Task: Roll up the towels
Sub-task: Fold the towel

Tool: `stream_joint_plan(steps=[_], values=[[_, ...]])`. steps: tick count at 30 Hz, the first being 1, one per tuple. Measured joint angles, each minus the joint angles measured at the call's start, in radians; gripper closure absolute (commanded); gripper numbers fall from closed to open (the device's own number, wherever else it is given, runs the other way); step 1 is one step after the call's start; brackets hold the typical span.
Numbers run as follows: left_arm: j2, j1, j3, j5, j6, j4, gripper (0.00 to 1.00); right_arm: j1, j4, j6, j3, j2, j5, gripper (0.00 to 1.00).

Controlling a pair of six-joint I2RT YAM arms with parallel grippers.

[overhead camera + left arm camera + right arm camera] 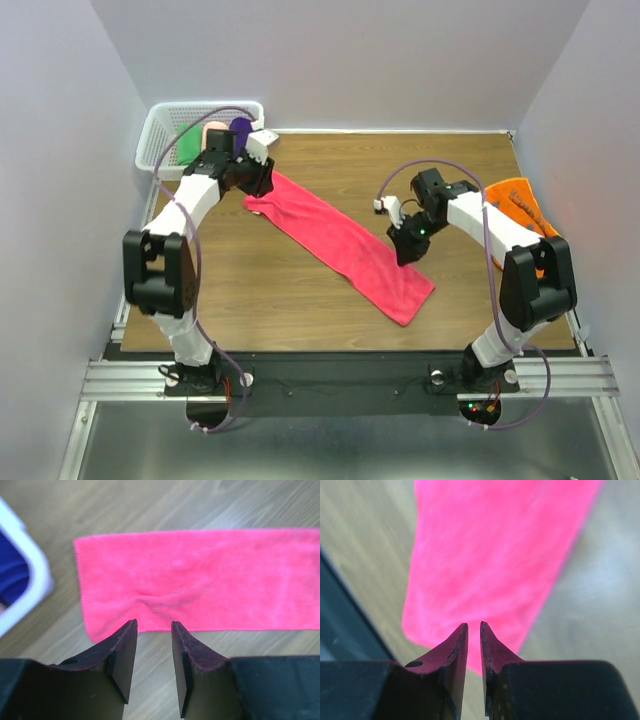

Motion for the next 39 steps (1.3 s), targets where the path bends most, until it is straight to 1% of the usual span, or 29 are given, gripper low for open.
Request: stream_joint_plan(steps=[2,4,5,9,11,15,18,22,26,29,33,35,39], values=[[-0.106,0.001,-0.031,-0.011,-0.029,0.020,0.56,-0.002,0.027,0.012,0.040,0.019,0.013,0.79],[-0.158,0.003,-0.037,-0.015,-0.053,0.045,0.58,-0.002,0.059,0.023,0.058,0.054,0.033,0.79],[-0.177,0.004,-0.048,-0.023,-0.089,0.076,0.58,-0.002,0.074,0.031,0.059,0.075,0.047,0.80],[-0.192,0.004,-0.104,-0.053,-0.204,0.129,0.60,-0.002,0.115,0.066,0.055,0.165,0.094,0.83],[-0.177,-0.004,-0.136,-0.096,-0.275,0.134,0.62,0.000,0.139,0.077,0.038,0.187,0.111,0.85],[-0.127,-0.028,-0.141,-0.178,-0.384,0.142,0.65,0.015,0.189,0.092,-0.040,0.180,0.127,0.88],[-0.090,-0.055,-0.138,-0.237,-0.438,0.154,0.67,0.042,0.220,0.096,-0.093,0.137,0.135,0.90],[-0.005,-0.093,-0.100,-0.324,-0.485,0.159,0.69,0.111,0.232,0.105,-0.142,0.106,0.130,0.90],[0.088,-0.126,-0.066,-0.373,-0.515,0.155,0.69,0.201,0.226,0.125,-0.162,0.101,0.075,0.90],[0.170,-0.151,-0.013,-0.400,-0.521,0.149,0.70,0.275,0.219,0.147,-0.173,0.104,0.003,0.89],[0.303,-0.184,0.092,-0.417,-0.520,0.146,0.70,0.320,0.210,0.182,-0.170,0.112,-0.079,0.87],[0.352,-0.197,0.137,-0.421,-0.516,0.140,0.71,0.319,0.203,0.203,-0.153,0.109,-0.105,0.87],[0.454,-0.224,0.295,-0.407,-0.498,0.124,0.71,0.291,0.201,0.240,-0.099,0.056,-0.142,0.87]])
